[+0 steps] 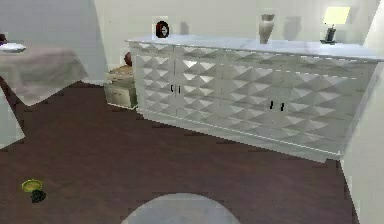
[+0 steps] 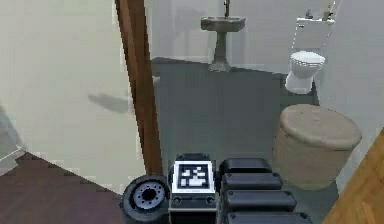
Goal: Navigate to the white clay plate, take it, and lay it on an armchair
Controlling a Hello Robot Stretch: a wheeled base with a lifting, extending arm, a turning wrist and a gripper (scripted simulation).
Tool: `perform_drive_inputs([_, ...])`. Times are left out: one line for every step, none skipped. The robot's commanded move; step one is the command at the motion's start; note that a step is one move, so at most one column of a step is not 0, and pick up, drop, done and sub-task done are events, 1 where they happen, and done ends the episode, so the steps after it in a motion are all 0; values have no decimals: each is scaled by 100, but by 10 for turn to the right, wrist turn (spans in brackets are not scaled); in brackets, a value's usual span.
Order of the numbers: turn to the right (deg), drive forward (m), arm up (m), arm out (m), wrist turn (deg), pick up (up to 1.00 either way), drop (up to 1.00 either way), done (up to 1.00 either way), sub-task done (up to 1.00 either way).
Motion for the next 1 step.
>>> perform_drive_inputs([120, 0, 0, 0, 0, 0, 0, 0, 0])
